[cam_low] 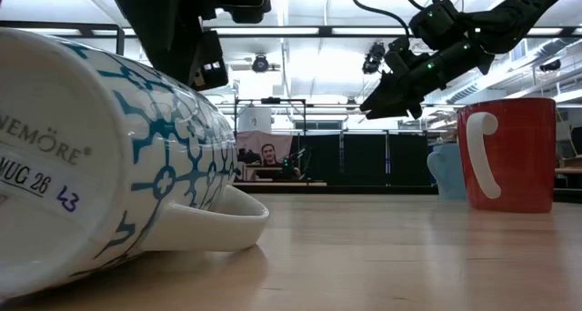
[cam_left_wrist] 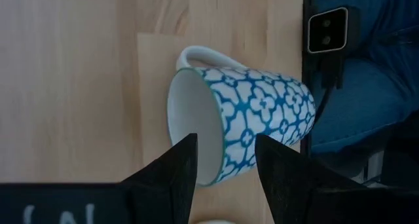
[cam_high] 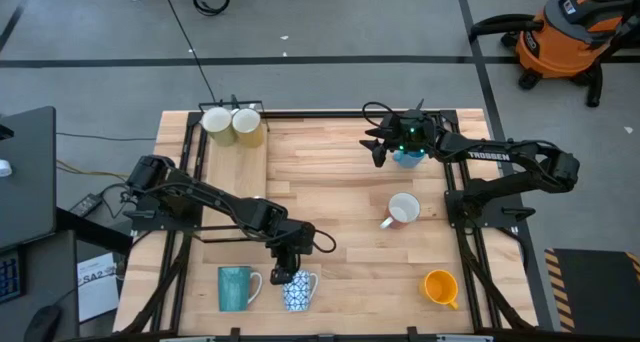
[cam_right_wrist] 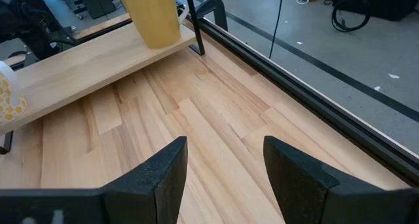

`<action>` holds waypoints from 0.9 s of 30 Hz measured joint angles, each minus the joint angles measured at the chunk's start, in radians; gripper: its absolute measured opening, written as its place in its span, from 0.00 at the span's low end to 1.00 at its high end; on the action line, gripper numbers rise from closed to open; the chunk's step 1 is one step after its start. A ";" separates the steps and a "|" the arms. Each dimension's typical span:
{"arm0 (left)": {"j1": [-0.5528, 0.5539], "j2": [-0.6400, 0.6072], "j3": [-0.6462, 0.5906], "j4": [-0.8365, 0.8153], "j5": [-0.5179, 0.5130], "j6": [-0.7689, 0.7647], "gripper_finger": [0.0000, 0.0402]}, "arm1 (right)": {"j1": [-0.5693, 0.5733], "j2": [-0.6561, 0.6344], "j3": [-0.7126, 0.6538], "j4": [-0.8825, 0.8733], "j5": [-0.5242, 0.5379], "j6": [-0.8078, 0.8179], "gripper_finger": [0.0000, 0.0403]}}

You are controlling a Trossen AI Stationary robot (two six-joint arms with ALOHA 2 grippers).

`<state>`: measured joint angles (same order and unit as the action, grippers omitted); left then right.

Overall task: Place coffee mugs
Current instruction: Move the blue patterned mug to the center of the table

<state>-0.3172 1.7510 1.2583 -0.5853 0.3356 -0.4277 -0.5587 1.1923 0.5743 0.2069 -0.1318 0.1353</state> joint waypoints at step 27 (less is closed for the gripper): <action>0.002 0.097 0.002 0.079 0.153 0.058 0.40 | 0.000 0.000 0.000 -0.006 -0.001 -0.004 0.51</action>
<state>-0.3153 1.8481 1.2602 -0.5067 0.4888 -0.3698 -0.5583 1.1923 0.5743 0.2005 -0.1329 0.1318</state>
